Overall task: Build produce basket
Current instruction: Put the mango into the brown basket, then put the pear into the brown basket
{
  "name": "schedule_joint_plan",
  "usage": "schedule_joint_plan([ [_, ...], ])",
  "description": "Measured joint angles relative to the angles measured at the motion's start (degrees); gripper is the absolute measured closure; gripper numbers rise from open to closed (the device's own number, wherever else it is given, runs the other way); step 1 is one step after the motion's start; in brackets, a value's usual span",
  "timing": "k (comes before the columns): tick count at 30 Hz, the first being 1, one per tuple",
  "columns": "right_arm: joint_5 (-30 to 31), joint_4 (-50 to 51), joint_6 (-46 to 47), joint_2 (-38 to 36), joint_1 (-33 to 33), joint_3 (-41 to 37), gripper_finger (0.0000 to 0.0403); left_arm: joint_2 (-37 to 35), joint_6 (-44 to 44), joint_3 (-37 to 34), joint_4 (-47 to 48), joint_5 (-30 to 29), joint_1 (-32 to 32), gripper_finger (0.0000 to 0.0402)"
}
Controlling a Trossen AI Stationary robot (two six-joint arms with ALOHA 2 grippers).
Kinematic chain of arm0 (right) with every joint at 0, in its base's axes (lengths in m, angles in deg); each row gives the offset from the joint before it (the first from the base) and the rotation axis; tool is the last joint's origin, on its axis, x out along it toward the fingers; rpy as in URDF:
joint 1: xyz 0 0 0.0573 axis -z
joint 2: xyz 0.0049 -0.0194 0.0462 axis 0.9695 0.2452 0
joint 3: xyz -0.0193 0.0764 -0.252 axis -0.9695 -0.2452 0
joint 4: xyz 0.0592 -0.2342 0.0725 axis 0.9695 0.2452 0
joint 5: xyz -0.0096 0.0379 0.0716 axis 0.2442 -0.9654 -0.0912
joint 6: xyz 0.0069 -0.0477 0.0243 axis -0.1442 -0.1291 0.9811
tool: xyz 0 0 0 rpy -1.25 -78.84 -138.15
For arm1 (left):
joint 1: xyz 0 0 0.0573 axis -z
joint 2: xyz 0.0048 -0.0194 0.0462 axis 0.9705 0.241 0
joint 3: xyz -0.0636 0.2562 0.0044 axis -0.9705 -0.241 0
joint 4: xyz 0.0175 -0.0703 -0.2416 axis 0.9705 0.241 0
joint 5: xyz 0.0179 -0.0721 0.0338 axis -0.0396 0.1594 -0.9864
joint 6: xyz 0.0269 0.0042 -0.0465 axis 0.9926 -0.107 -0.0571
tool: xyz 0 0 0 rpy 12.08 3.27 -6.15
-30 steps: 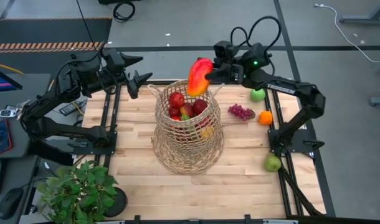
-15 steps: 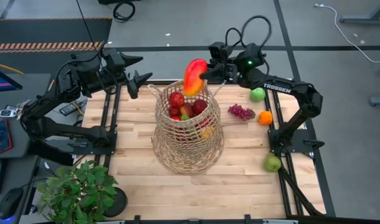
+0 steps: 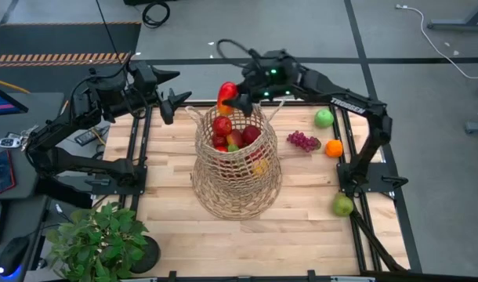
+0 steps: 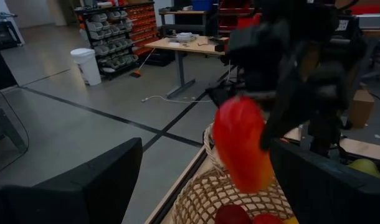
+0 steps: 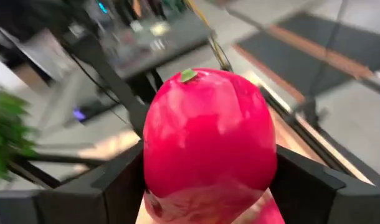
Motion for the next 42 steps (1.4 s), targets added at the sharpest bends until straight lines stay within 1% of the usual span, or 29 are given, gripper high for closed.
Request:
schedule_joint_plan([
  [1, 0.70, 2.72, -0.75, 1.41, -0.40, 2.07, 0.0105, -0.01, 0.00, 0.00, 0.00, -0.02, 0.00, 0.0044],
  [5, 6.96, 16.07, -5.10, 8.14, -2.88, 12.10, 0.0105, 0.00, 0.00, 0.00, 0.00, 0.00, 0.00, 0.0044],
  [8, 9.34, 25.52, -7.67, 14.29, -4.02, 19.69, 0.0105, 0.01, 0.00, 0.00, 0.00, 0.00, 0.00, 0.0044],
  [11, 10.79, 31.47, -9.40, 19.58, -4.44, 26.11, 0.0105, -0.01, 0.02, 0.00, 0.02, 0.00, 0.00, 0.0044],
  [14, 11.57, 32.07, -9.81, 20.51, -4.07, 23.71, 0.0105, 0.01, 0.04, 0.00, 0.13, -0.02, 0.00, 0.0044],
  [18, 10.72, 34.80, -10.20, 23.39, -2.40, 23.44, 0.0105, -0.01, 0.00, 0.00, 0.00, 0.00, 0.02, 0.0044],
  [22, 10.08, 33.75, -14.50, 25.07, -1.39, 23.57, 0.0104, 0.01, 0.02, 0.00, -0.02, 0.00, 0.02, 0.0044],
  [26, 10.29, 32.60, -18.55, 28.28, -1.37, 23.49, 0.0099, 0.01, 0.01, 0.00, -0.02, 0.00, 0.02, 0.0044],
  [30, 10.24, 33.36, -19.24, 30.13, -0.81, 23.53, 0.0094, 0.01, 0.00, 0.00, 0.00, 0.00, 0.02, 0.0044],
  [33, 9.65, 36.68, -19.26, 30.58, -0.19, 23.44, 0.0079, 0.01, 0.02, 0.00, 0.00, 0.00, 0.02, 0.0044],
  [37, 9.82, 39.16, -20.68, 30.59, 0.49, 23.84, 0.0044, 0.01, 0.02, 0.00, 0.02, -0.01, 0.02, 0.0044],
  [40, 12.27, 43.25, -22.36, 30.59, 0.85, 25.82, 0.0016, 0.01, 0.02, 0.00, 0.02, 0.00, 0.02, 0.0044],
  [42, 13.31, 43.47, -22.98, 29.40, 1.20, 25.57, 0.0007, 0.01, 0.02, 0.00, 0.02, 0.00, 0.02, 0.0044],
])
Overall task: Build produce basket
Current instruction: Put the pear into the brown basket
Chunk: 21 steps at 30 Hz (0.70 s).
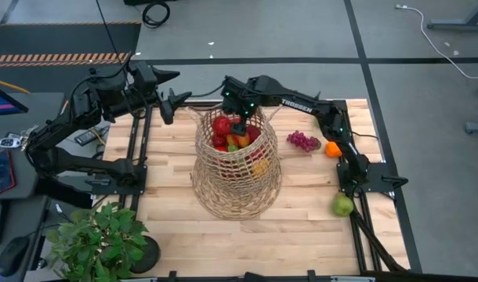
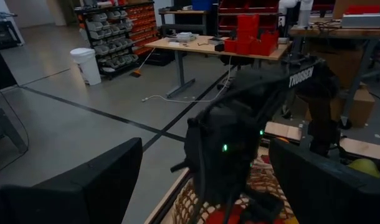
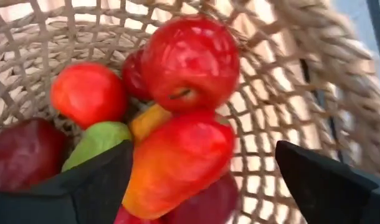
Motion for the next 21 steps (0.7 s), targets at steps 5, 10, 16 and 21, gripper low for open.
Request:
schedule_joint_plan([
  [5, 4.65, -0.78, -1.61, -4.31, 0.84, 0.28, 0.0013, 0.00, -0.01, 0.00, 0.00, -0.01, -0.02, 0.0044],
  [10, 16.18, -1.66, -2.27, -9.06, 2.85, 0.28, 0.0018, 0.00, -0.01, 0.00, 0.00, 0.00, -0.01, 0.0044],
  [16, 24.79, 1.38, -0.06, -15.19, 8.09, 0.28, 0.0030, 0.00, 0.00, 0.00, 0.00, 0.00, -0.02, 0.0044],
  [21, 16.52, 8.96, 3.80, -22.02, 12.54, 0.02, 0.0041, 0.00, 0.00, 0.00, 0.00, 0.00, -0.02, 0.0044],
])
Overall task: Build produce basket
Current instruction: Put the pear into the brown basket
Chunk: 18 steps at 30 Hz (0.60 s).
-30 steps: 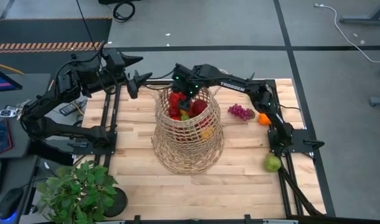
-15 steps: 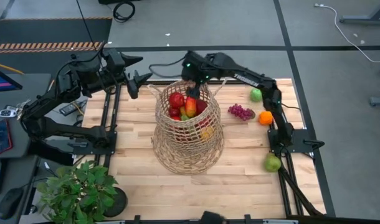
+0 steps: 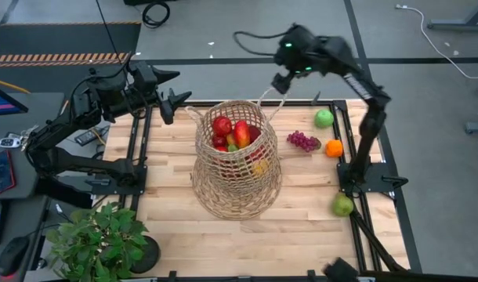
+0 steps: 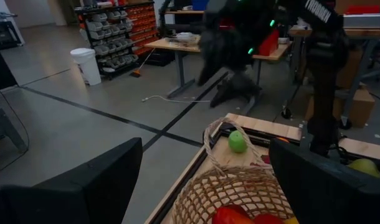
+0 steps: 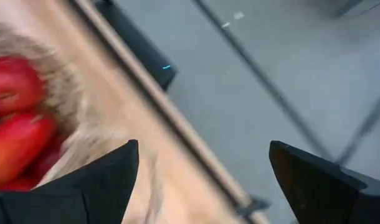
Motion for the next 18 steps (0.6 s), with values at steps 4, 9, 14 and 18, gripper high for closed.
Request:
schedule_joint_plan([
  [4, -5.92, 4.70, 1.71, -6.98, 1.00, -4.10, 0.0046, -0.01, -0.01, 0.00, 0.00, 0.00, 0.00, 0.0044],
  [9, -7.48, 5.25, 5.52, -17.41, -1.66, -15.48, 0.0050, 0.00, 0.00, 0.00, 0.00, 0.00, 0.00, 0.0044],
  [14, -15.02, 1.98, 14.21, -28.60, -6.79, -31.03, 0.0051, 0.00, 0.00, 0.00, 0.00, 0.00, 0.01, 0.0044],
  [18, -18.75, -0.99, 20.03, -35.80, -13.62, -42.11, 0.0050, 0.00, -0.02, 0.00, 0.00, 0.00, 0.00, 0.0044],
])
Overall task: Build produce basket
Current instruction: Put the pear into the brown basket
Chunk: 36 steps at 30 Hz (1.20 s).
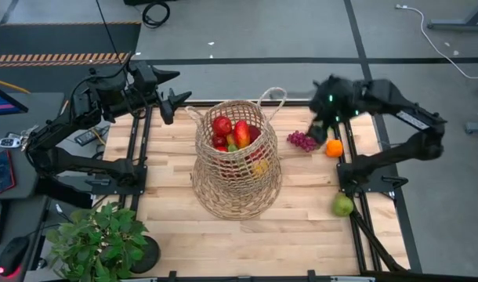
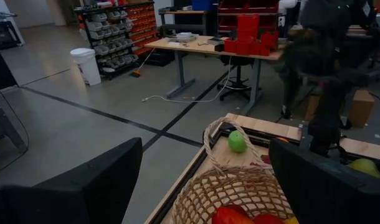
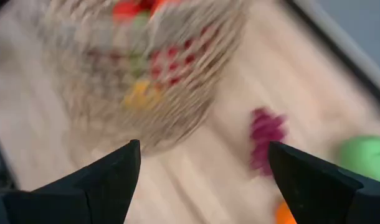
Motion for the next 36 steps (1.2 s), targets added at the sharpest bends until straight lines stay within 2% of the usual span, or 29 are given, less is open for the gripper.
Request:
schedule_joint_plan([
  [6, -3.55, -0.15, 3.50, -4.68, -11.63, -13.23, 0.0050, 0.00, 0.01, 0.00, -0.84, 0.00, 0.01, 0.0044],
  [12, -11.92, 0.06, -0.83, -5.25, -21.43, -26.84, 0.0050, 0.00, -0.47, 0.02, -3.55, 0.00, 0.00, 0.0044],
  [17, -14.31, 0.85, 0.23, -4.07, -27.05, -35.82, 0.0050, -0.54, -15.74, 0.02, -2.17, 3.09, 0.07, 0.0044],
  [19, -16.25, 0.76, 0.32, -3.70, -29.34, -38.42, 0.0050, -2.10, -13.54, -0.17, -0.72, 6.45, 0.27, 0.0044],
  [21, -17.10, 0.19, 0.32, -3.70, -31.83, -40.05, 0.0050, -5.13, -10.84, -1.71, -1.82, 7.08, 2.71, 0.0044],
  [23, -16.76, -0.28, -0.44, -3.69, -34.34, -40.81, 0.0050, -8.45, -10.95, -4.92, -3.05, 5.43, 5.43, 0.0044],
  [27, -13.93, -1.97, -4.16, -3.71, -39.20, -40.93, 0.0050, -16.80, -14.21, -13.78, -3.18, -4.43, 8.07, 0.0044],
  [36, -13.36, -8.71, -7.93, -3.71, -48.92, -43.77, 0.0050, -31.59, -18.15, -34.83, -13.73, -6.20, 10.96, 0.0044],
])
